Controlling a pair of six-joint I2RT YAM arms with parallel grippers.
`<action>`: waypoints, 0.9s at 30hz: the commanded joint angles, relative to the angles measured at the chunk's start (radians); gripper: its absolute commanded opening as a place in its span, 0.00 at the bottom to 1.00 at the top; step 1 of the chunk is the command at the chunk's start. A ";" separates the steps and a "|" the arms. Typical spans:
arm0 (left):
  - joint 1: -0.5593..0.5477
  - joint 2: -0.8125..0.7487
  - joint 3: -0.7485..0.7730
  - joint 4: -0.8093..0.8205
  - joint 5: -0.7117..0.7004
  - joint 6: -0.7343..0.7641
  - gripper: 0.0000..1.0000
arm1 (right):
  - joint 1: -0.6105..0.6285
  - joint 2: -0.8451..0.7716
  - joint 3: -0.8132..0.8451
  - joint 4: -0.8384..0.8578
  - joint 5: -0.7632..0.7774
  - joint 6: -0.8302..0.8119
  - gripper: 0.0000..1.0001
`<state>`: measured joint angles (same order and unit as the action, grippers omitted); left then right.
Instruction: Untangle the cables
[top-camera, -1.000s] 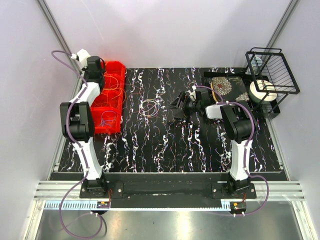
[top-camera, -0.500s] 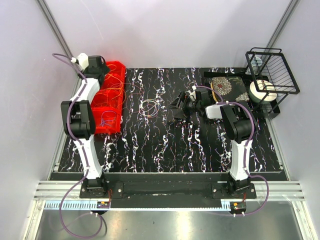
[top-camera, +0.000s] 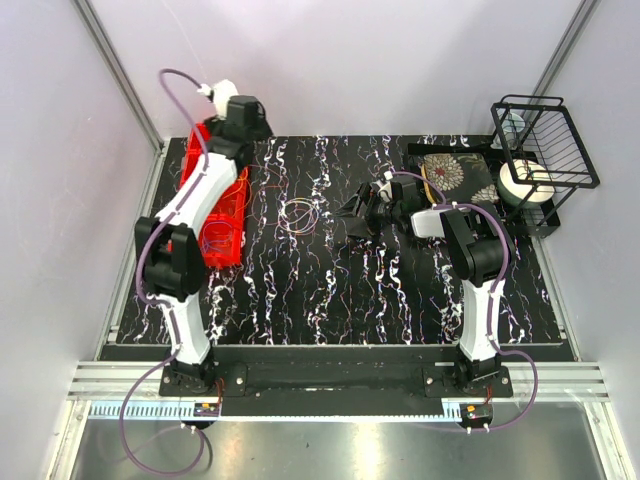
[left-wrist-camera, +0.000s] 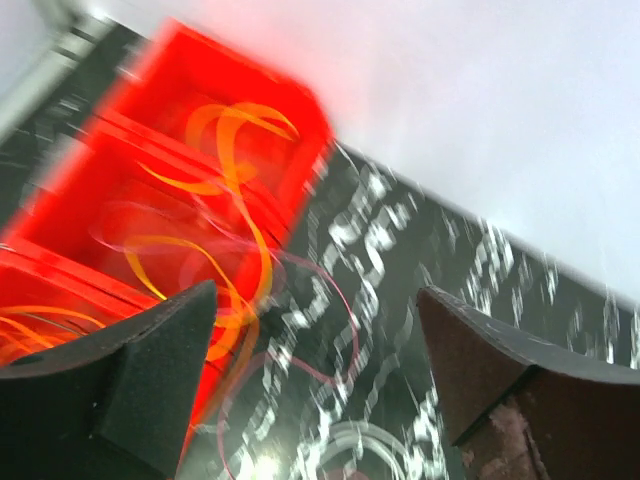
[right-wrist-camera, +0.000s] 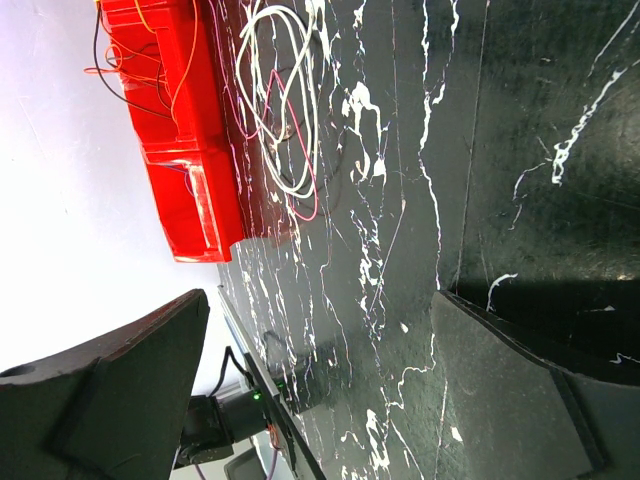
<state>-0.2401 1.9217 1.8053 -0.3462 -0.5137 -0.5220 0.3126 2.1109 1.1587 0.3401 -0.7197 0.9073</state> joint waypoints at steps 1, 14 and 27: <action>-0.007 0.109 0.001 -0.028 0.116 0.085 0.87 | 0.002 0.041 -0.014 -0.055 0.020 -0.015 1.00; -0.005 0.410 0.258 -0.169 0.253 0.143 0.90 | 0.002 0.044 -0.013 -0.050 0.012 -0.005 1.00; -0.002 0.459 0.241 -0.152 0.284 0.157 0.78 | 0.002 0.066 -0.007 -0.039 0.003 0.007 1.00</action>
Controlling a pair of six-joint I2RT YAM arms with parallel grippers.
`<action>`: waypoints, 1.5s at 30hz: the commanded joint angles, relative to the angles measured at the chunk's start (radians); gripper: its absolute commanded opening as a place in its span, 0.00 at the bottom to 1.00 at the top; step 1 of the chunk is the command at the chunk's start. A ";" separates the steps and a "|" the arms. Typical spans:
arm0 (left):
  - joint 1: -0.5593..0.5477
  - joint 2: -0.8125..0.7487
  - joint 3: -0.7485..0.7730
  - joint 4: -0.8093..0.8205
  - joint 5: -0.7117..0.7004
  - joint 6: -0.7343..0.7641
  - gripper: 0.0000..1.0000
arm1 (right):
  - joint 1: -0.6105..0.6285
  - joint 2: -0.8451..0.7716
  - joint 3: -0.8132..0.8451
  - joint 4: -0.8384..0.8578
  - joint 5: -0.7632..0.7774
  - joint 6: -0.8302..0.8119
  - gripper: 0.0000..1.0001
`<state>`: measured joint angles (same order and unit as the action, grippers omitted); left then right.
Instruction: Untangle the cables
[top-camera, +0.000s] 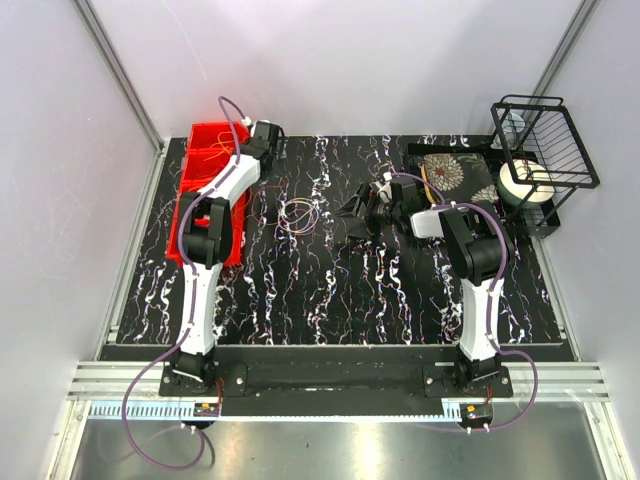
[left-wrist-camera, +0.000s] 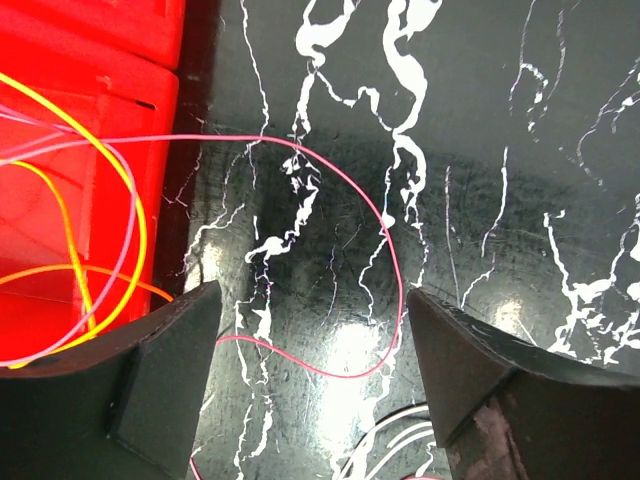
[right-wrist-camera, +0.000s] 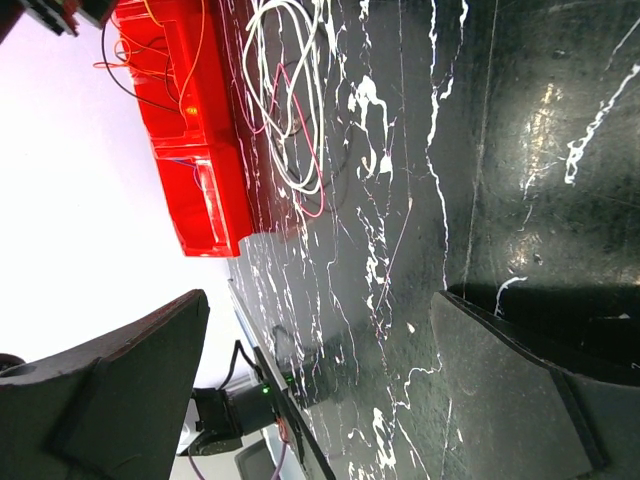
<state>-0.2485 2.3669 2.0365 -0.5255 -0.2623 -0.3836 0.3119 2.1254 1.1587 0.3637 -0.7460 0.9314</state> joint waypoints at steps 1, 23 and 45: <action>0.006 0.014 0.002 0.028 0.032 0.022 0.78 | 0.003 0.053 -0.005 -0.063 0.027 -0.017 1.00; 0.008 0.031 -0.019 0.016 0.024 0.046 0.23 | 0.001 0.064 -0.002 -0.055 0.011 -0.008 1.00; 0.032 -0.132 -0.088 0.004 0.104 0.221 0.99 | 0.003 0.062 -0.005 -0.046 0.002 0.000 1.00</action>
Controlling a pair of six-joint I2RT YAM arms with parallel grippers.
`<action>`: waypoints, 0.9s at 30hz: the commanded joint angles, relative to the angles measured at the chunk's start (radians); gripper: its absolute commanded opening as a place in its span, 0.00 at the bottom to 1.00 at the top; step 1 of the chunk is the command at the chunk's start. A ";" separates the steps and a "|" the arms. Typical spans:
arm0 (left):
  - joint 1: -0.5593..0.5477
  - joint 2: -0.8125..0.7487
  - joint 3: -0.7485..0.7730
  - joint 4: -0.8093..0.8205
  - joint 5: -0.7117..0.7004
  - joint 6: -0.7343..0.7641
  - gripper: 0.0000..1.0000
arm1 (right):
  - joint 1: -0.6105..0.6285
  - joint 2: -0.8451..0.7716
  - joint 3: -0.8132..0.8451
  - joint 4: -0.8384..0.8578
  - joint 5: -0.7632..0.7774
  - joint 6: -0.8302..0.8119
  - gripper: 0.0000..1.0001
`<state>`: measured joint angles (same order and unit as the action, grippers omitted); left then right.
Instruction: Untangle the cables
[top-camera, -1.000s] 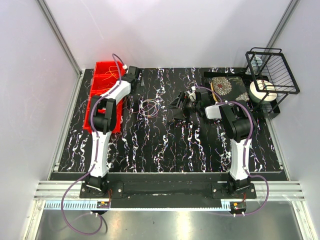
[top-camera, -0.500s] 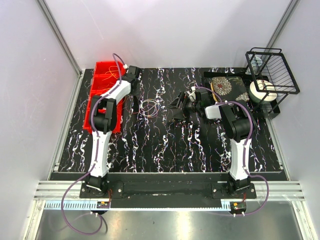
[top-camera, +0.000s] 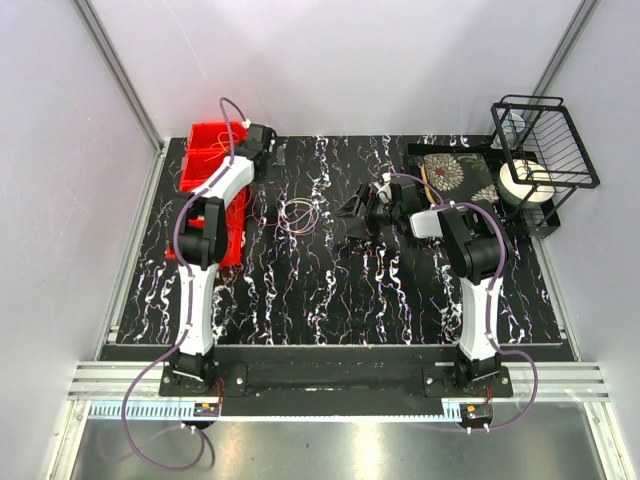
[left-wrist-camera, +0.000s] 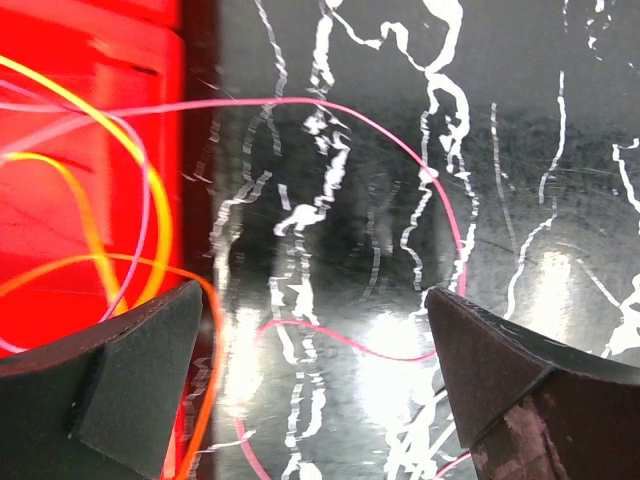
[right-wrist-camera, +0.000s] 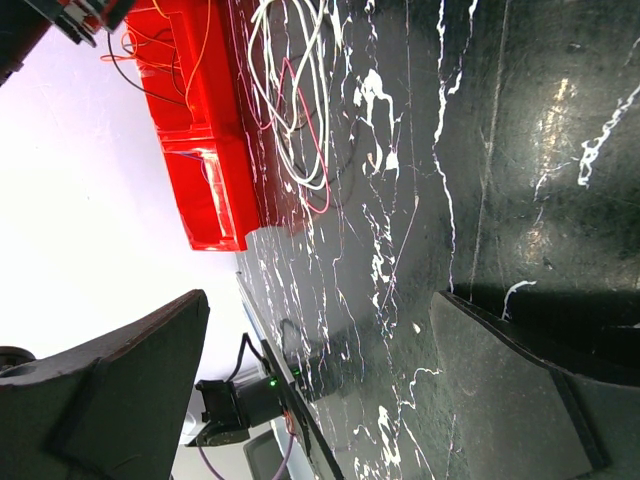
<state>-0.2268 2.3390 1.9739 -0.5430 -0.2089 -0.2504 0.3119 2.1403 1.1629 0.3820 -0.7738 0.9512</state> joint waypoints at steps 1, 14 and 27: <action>0.012 -0.110 -0.038 0.035 0.063 0.100 0.99 | 0.003 0.047 -0.011 -0.063 0.028 -0.020 1.00; 0.009 -0.144 -0.122 0.083 0.247 0.122 0.99 | 0.003 0.063 -0.008 -0.049 0.019 -0.008 1.00; 0.001 -0.066 -0.043 0.028 0.191 0.163 0.96 | 0.004 0.076 -0.009 -0.023 0.001 0.012 1.00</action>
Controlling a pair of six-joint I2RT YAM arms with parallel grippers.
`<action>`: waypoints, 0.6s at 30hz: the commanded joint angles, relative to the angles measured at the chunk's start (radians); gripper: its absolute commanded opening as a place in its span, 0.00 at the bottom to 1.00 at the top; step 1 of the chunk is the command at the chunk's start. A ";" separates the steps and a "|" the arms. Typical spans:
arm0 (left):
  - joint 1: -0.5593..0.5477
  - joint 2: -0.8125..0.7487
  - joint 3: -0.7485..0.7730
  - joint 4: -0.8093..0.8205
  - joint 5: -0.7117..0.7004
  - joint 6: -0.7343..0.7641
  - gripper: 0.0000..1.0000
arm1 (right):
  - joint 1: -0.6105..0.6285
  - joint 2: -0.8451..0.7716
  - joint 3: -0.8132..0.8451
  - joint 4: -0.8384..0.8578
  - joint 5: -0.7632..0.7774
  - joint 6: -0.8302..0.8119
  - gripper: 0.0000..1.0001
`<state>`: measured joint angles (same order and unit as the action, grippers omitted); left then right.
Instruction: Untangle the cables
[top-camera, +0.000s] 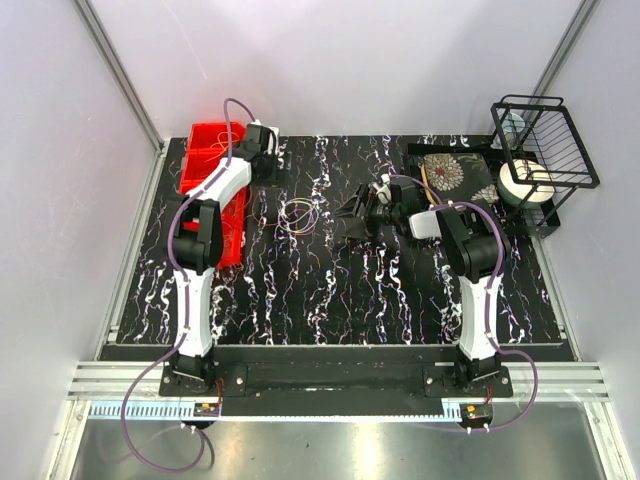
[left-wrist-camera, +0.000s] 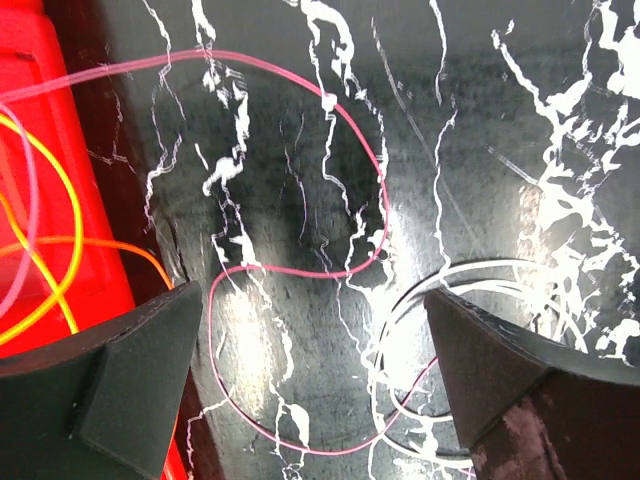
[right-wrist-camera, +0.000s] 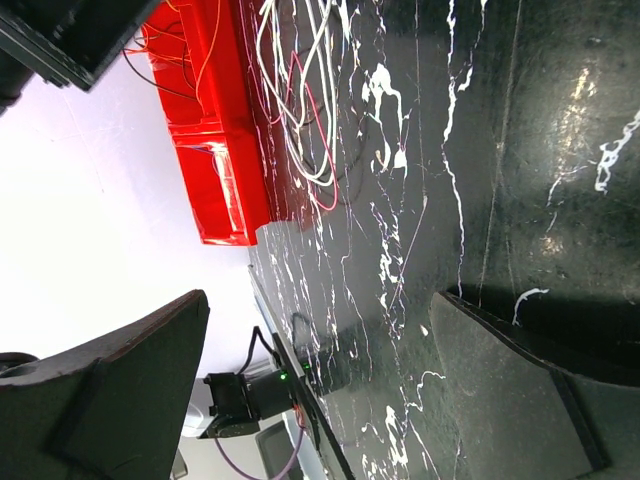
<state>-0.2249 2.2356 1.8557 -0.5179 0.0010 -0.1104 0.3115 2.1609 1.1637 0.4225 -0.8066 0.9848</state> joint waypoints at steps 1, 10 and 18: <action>-0.001 0.047 0.094 -0.001 -0.028 0.025 0.96 | 0.005 0.057 -0.010 -0.060 0.032 -0.015 1.00; -0.001 0.153 0.220 -0.085 -0.053 -0.009 0.87 | 0.005 0.073 -0.007 -0.045 0.017 -0.003 1.00; -0.002 0.164 0.201 -0.071 -0.059 -0.043 0.55 | 0.003 0.077 -0.009 -0.028 0.009 0.012 1.00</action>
<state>-0.2249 2.4023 2.0232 -0.6056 -0.0296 -0.1364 0.3115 2.1792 1.1671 0.4557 -0.8333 1.0130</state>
